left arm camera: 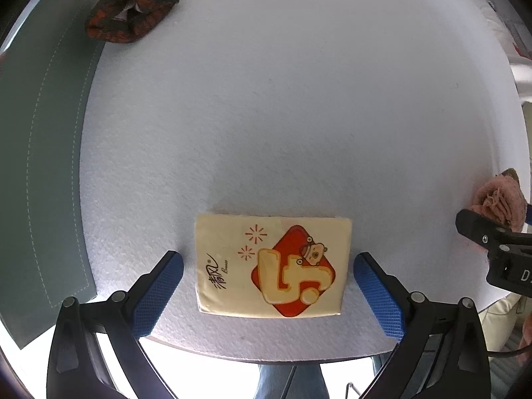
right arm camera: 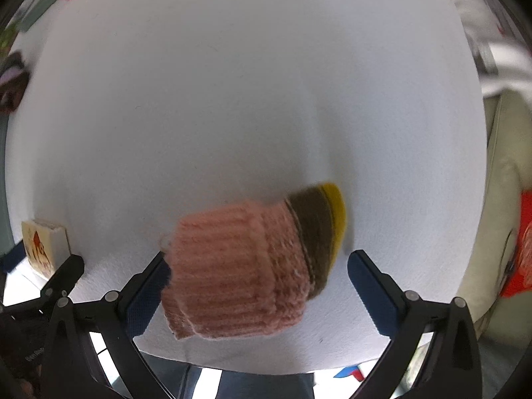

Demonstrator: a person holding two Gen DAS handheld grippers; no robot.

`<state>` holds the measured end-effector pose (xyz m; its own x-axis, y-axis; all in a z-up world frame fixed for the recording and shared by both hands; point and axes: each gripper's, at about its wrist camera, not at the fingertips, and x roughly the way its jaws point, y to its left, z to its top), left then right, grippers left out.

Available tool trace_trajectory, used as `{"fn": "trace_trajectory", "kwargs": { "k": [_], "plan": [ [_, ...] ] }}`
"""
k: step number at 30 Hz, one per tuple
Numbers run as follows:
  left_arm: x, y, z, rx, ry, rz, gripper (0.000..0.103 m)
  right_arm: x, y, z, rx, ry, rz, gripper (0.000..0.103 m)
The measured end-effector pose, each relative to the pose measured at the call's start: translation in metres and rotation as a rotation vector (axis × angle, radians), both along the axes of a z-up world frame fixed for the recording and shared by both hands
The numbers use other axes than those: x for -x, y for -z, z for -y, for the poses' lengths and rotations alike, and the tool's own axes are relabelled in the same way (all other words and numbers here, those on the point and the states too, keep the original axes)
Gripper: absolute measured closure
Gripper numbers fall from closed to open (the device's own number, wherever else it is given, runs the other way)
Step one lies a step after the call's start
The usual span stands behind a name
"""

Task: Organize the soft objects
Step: 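Lift the hat and packet off the table and carry them toward the box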

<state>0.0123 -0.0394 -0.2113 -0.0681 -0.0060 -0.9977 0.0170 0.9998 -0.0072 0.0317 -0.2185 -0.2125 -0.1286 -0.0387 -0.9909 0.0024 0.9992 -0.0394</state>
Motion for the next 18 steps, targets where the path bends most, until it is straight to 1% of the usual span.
{"fn": "trace_trajectory", "kwargs": {
  "k": [1, 2, 3, 4, 5, 7, 8, 10, 12, 18],
  "plan": [
    [-0.001, -0.002, 0.001, 0.003, 0.002, 0.000, 0.007, -0.002, -0.003, -0.003, 0.002, -0.021, 0.015, 0.001],
    [-0.003, -0.004, 0.002, 0.003, 0.006, 0.003, 0.013, -0.004, -0.005, -0.005, -0.004, -0.034, 0.020, 0.002],
    [-0.004, -0.006, 0.003, 0.005, 0.014, 0.005, 0.019, -0.005, -0.007, -0.007, -0.015, -0.039, 0.018, 0.010],
    [-0.006, -0.008, 0.004, 0.006, 0.024, 0.008, 0.023, -0.006, -0.007, -0.008, -0.034, -0.041, 0.007, 0.019],
    [-0.007, -0.010, 0.005, 0.008, 0.029, 0.010, 0.028, -0.007, -0.008, -0.009, -0.042, -0.038, -0.003, 0.022],
    [-0.010, -0.012, 0.005, 0.034, 0.031, -0.001, 0.028, -0.007, -0.009, -0.009, -0.019, -0.040, -0.006, 0.029],
    [-0.011, -0.013, 0.005, 0.038, 0.030, -0.001, 0.028, -0.008, -0.010, -0.009, -0.020, -0.036, -0.007, 0.031],
    [-0.012, -0.014, 0.002, 0.052, 0.028, -0.006, 0.029, -0.009, -0.011, -0.007, -0.014, -0.031, -0.015, 0.039],
    [-0.012, -0.017, -0.002, 0.060, 0.023, -0.007, 0.029, -0.011, -0.015, -0.005, -0.016, -0.020, -0.021, 0.041],
    [-0.017, -0.035, -0.015, 0.069, 0.045, 0.031, 0.029, -0.010, -0.029, -0.006, -0.042, 0.015, -0.023, 0.041]
  ]
}}
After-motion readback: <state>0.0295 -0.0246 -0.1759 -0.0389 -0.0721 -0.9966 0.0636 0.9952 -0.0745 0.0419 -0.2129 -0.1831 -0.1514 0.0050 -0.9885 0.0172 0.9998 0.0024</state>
